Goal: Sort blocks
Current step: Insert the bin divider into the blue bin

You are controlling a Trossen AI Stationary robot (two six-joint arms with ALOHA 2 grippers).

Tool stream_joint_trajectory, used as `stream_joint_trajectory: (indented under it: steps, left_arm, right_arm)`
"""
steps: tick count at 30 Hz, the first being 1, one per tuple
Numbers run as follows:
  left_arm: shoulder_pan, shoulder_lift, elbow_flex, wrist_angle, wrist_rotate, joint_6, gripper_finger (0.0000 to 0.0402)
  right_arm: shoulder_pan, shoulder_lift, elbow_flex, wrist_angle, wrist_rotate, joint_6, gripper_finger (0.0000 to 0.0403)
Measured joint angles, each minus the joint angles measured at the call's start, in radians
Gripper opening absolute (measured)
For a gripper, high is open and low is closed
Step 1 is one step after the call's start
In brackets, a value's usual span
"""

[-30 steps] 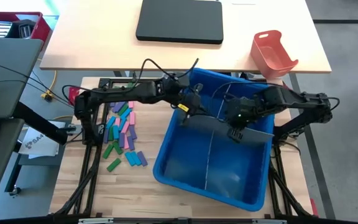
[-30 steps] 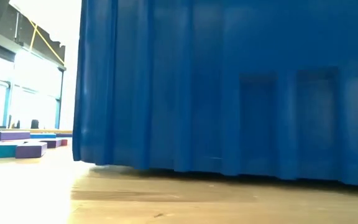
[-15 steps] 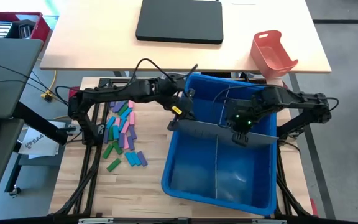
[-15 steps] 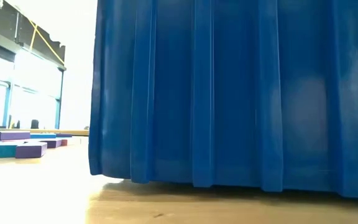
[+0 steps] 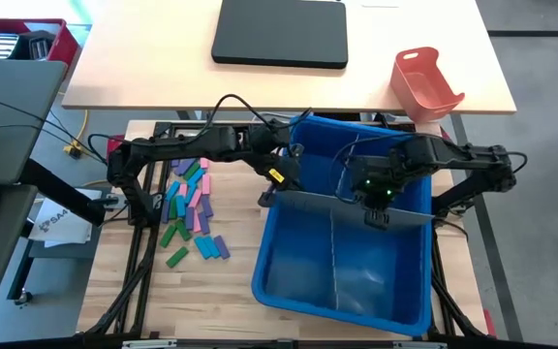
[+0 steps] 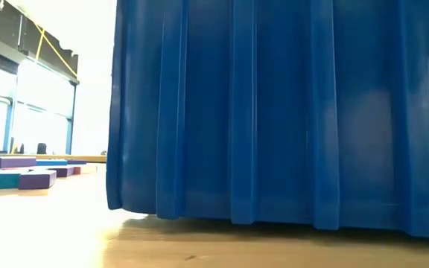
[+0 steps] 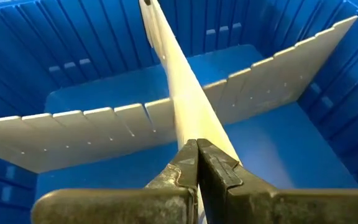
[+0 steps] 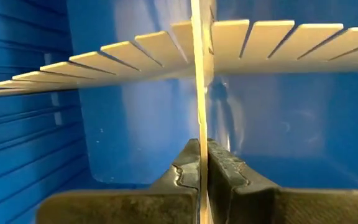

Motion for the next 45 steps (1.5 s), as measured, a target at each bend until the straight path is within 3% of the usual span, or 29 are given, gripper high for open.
stream_joint_trajectory:
  steps: [6,11,13,19,27,33,37,45]
  left_arm:
    - [-0.003,-0.037,0.000,0.009,0.018,-0.007,0.0001]
    - [-0.004,-0.041,0.000,0.001,0.155,-0.072,0.0000]
    - [-0.013,-0.041,0.000,-0.005,0.159,-0.104,0.0000]
    - [-0.025,-0.061,0.061,-0.183,-0.054,-0.112,0.0000]
    - [-0.022,-0.097,0.085,-0.365,-0.242,-0.082,0.0000]
    - [0.001,-0.163,0.084,-0.474,-0.253,-0.008,0.0000]
    - [0.009,-0.245,0.000,-0.427,-0.232,0.006,0.0000]
    - [0.002,-0.456,-0.327,-0.123,-0.244,-0.064,0.0000]
  right_arm:
    - [0.000,-0.001,0.100,-0.014,-0.022,-0.016,0.0001]
    - [-0.004,0.000,0.119,-0.003,-0.062,-0.077,0.0000]
    - [-0.007,0.000,0.120,0.002,-0.070,-0.100,0.0000]
    - [-0.007,0.005,0.121,0.001,-0.100,-0.167,0.0000]
    - [0.002,0.045,0.124,0.001,-0.111,-0.208,0.0000]
    - [0.029,0.077,0.124,0.009,-0.067,-0.186,0.0004]
    - [0.065,0.085,0.124,0.011,-0.007,-0.174,0.0013]
    - [0.117,0.086,0.128,0.005,0.087,-0.048,0.0051]
